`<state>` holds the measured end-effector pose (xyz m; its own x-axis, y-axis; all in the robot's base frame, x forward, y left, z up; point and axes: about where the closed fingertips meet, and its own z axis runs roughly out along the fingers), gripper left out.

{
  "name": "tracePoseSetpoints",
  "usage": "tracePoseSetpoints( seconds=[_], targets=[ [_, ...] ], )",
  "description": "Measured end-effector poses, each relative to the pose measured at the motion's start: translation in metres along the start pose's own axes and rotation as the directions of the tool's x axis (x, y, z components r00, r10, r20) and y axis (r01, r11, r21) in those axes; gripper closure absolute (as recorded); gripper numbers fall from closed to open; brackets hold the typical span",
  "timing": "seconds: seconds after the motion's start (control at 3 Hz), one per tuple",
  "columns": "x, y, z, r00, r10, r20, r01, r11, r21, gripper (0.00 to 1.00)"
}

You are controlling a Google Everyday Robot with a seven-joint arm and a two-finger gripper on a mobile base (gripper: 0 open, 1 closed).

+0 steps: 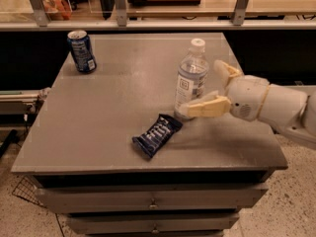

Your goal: Move blue plastic bottle near rxbar blueberry

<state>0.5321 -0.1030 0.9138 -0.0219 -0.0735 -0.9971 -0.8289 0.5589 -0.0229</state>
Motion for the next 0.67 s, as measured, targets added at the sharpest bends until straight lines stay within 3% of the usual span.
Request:
tracePoseSetpoints(
  seconds=[0.33, 0.67],
  targets=[
    [-0.012, -0.032, -0.043, 0.995, -0.093, -0.028, 0.095, 0.9925, 0.076, 0.0],
    [-0.045, -0.073, -0.1, 0.972, -0.218, -0.092, 0.234, 0.9409, 0.245, 0.0]
  ],
)
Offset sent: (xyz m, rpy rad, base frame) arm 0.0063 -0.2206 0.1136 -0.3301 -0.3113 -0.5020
